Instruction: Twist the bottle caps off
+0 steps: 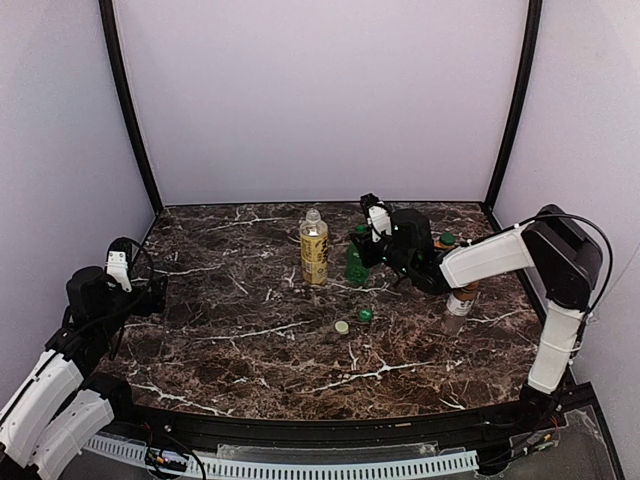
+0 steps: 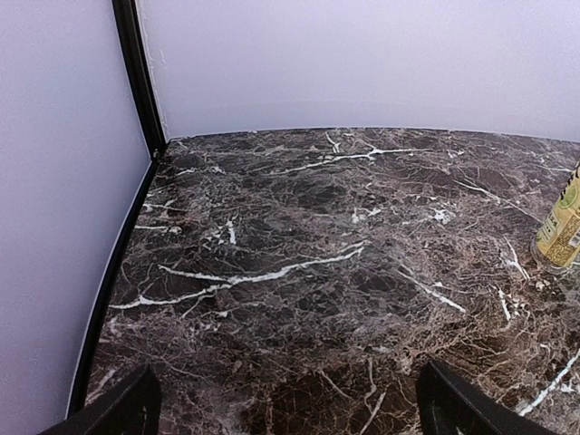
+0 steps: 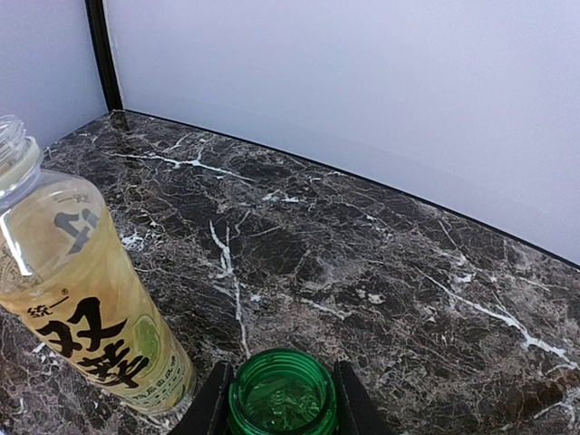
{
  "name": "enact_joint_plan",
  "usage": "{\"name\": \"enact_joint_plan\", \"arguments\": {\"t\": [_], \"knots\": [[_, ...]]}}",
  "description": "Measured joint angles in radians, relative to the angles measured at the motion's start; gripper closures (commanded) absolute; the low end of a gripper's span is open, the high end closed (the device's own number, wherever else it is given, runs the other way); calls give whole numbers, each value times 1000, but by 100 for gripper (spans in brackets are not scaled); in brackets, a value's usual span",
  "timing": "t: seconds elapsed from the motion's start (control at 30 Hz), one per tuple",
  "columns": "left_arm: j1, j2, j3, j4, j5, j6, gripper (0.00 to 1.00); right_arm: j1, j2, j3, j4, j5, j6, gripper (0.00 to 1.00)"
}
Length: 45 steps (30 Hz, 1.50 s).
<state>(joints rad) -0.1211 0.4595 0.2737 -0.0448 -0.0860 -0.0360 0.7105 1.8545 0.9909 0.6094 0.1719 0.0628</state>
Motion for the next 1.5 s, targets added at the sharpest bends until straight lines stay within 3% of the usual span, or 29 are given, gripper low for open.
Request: {"name": "enact_joint_plan", "arguments": {"t": [0.17,0.3,0.43,0.47,0.73,1.07,1.17,1.27,1.37,1.5], "knots": [[11,-3,-10,14,13,6,1,0,8,-1,19,-3,-8,98],[12,-3,-11,21,17,7,1,0,8,-4,22,-8,-10,42],[12,-3,-12,22,22,8,1,0,8,13,-38,-13,-17,4],[12,-3,-12,22,25,8,1,0,8,20,-59,-11,-12,2],[14,-8,-13,23,47,8,1,-2,-14,120,-225,21,-24,1],[19,-20,-23,26,72,8,1,-19,-225,435,-804,-15,-8,2],[21,-23,-28,31,92,9,1,-74,-264,571,-1046,-51,87,5],[21,-23,-35,43,129,6,1,-207,-255,690,-1271,-59,197,5],[23,-23,-42,55,200,-3,1,-329,-234,703,-1452,-40,260,1],[23,-23,-47,66,289,-19,1,-390,-130,730,-1625,-49,277,2]]}}
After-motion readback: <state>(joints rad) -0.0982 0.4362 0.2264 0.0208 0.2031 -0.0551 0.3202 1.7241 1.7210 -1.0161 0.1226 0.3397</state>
